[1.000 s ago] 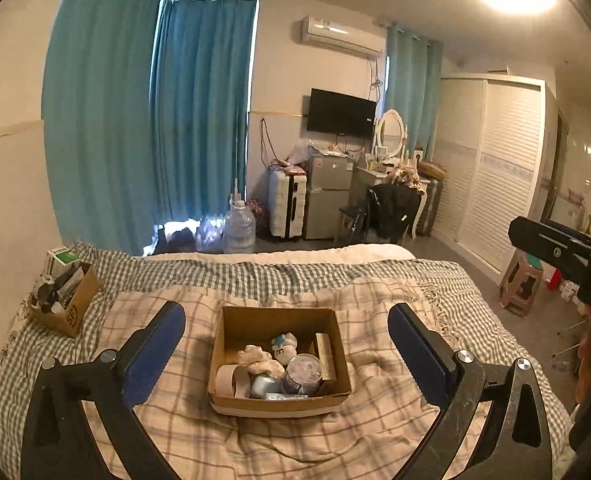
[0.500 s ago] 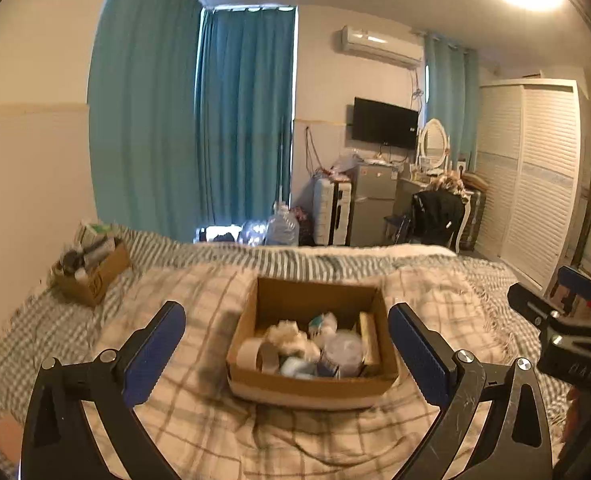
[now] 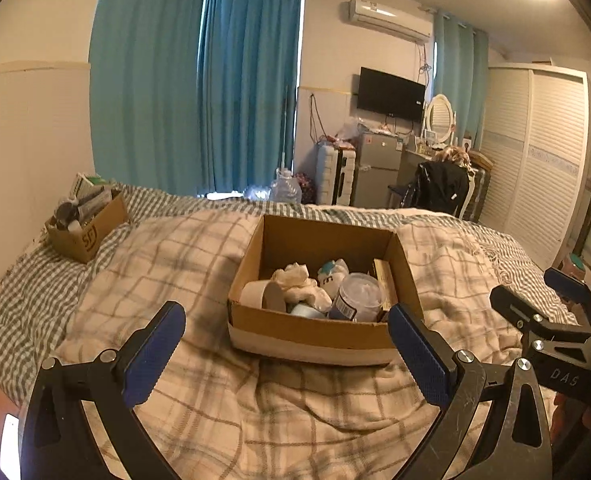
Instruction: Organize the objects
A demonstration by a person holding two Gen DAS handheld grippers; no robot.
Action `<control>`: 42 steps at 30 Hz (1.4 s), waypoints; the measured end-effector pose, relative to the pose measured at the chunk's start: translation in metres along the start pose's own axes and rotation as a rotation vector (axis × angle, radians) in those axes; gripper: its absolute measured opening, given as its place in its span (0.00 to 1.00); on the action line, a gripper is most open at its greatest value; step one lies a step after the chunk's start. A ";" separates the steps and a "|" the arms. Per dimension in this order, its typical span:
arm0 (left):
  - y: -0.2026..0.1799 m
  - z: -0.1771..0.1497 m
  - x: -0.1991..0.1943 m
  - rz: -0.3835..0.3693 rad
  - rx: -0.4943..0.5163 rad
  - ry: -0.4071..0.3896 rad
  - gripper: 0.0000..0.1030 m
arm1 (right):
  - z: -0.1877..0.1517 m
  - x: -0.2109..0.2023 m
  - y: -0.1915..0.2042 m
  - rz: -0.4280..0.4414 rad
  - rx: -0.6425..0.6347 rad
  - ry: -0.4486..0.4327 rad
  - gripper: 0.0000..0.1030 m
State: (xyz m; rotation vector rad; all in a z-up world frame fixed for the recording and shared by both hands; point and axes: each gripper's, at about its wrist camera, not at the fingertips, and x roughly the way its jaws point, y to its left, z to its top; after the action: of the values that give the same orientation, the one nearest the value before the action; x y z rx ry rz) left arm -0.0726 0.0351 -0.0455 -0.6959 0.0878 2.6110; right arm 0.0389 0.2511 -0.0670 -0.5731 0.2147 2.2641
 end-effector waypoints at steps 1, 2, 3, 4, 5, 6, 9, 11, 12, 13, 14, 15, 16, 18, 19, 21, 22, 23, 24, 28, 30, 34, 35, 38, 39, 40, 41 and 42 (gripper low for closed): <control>0.000 -0.001 0.001 -0.004 0.002 0.004 1.00 | 0.001 -0.001 0.000 0.001 0.006 -0.001 1.00; -0.001 -0.002 0.002 -0.004 0.006 0.008 1.00 | 0.002 -0.002 -0.001 0.000 0.009 -0.002 1.00; -0.002 -0.003 0.002 -0.003 0.013 0.013 1.00 | 0.003 -0.003 -0.002 0.002 0.012 -0.002 1.00; -0.003 -0.004 0.003 -0.004 0.019 0.015 1.00 | 0.004 -0.003 -0.002 0.002 0.016 -0.003 1.00; -0.004 -0.005 0.004 -0.006 0.025 0.019 1.00 | 0.004 -0.003 -0.002 0.001 0.020 -0.003 1.00; -0.005 -0.005 0.004 -0.007 0.030 0.022 1.00 | 0.004 -0.003 -0.002 0.003 0.022 -0.002 1.00; -0.007 -0.005 0.006 -0.013 0.033 0.028 1.00 | 0.004 -0.002 -0.002 0.004 0.022 0.000 1.00; -0.007 -0.006 0.007 -0.014 0.032 0.033 1.00 | 0.005 -0.003 -0.002 0.005 0.022 -0.001 1.00; -0.007 -0.006 0.008 -0.014 0.032 0.036 1.00 | 0.005 -0.003 -0.002 0.004 0.023 -0.001 1.00; -0.006 -0.006 0.009 -0.013 0.031 0.037 1.00 | 0.005 -0.003 -0.002 0.005 0.024 -0.001 1.00; -0.006 -0.007 0.009 -0.013 0.030 0.039 1.00 | 0.005 -0.003 -0.002 0.007 0.024 -0.001 1.00; -0.006 -0.007 0.010 -0.013 0.029 0.041 1.00 | 0.005 -0.003 -0.002 0.007 0.024 -0.001 1.00; -0.005 -0.007 0.010 -0.012 0.028 0.042 1.00 | 0.005 -0.003 -0.001 0.006 0.024 0.001 1.00; -0.004 -0.007 0.010 -0.010 0.021 0.044 1.00 | 0.006 -0.003 -0.001 0.005 0.025 0.004 1.00; -0.003 -0.007 0.010 -0.010 0.018 0.045 1.00 | 0.005 -0.003 -0.001 0.006 0.025 0.006 1.00; -0.002 -0.007 0.011 -0.008 0.008 0.050 1.00 | 0.005 -0.003 0.000 0.003 0.026 0.008 1.00; -0.001 -0.007 0.011 -0.009 0.004 0.051 1.00 | 0.005 -0.003 0.000 0.002 0.027 0.008 1.00; 0.000 -0.008 0.011 -0.010 0.001 0.051 1.00 | 0.005 -0.002 -0.001 0.000 0.028 0.010 1.00; 0.001 -0.007 0.011 -0.010 -0.001 0.050 1.00 | 0.005 -0.001 -0.001 0.000 0.029 0.012 1.00; 0.000 -0.007 0.010 -0.011 0.004 0.047 1.00 | 0.004 0.001 0.000 0.001 0.030 0.018 1.00; -0.001 -0.007 0.011 -0.006 0.011 0.047 1.00 | 0.003 0.001 0.000 0.001 0.031 0.020 1.00; 0.000 -0.008 0.011 -0.005 0.009 0.052 1.00 | 0.003 0.002 -0.001 0.002 0.033 0.022 1.00; 0.001 -0.008 0.011 -0.003 0.007 0.052 1.00 | 0.002 0.002 -0.001 0.002 0.033 0.023 1.00; 0.003 -0.007 0.010 -0.005 0.003 0.049 1.00 | 0.002 0.002 -0.001 0.004 0.036 0.021 1.00; 0.003 -0.007 0.010 -0.004 0.003 0.047 1.00 | 0.002 0.002 -0.001 0.004 0.037 0.021 1.00; 0.003 -0.007 0.010 -0.003 0.003 0.046 1.00 | 0.002 0.002 -0.001 0.003 0.037 0.021 1.00; 0.003 -0.007 0.010 -0.003 0.004 0.047 1.00 | 0.002 0.002 -0.001 0.003 0.037 0.021 1.00; 0.003 -0.007 0.010 -0.005 0.004 0.048 1.00 | 0.002 0.002 -0.001 0.003 0.038 0.022 1.00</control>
State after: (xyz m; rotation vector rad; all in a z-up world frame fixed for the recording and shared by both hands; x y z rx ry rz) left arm -0.0781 0.0354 -0.0569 -0.7567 0.1054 2.5888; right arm 0.0375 0.2535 -0.0661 -0.5781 0.2686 2.2532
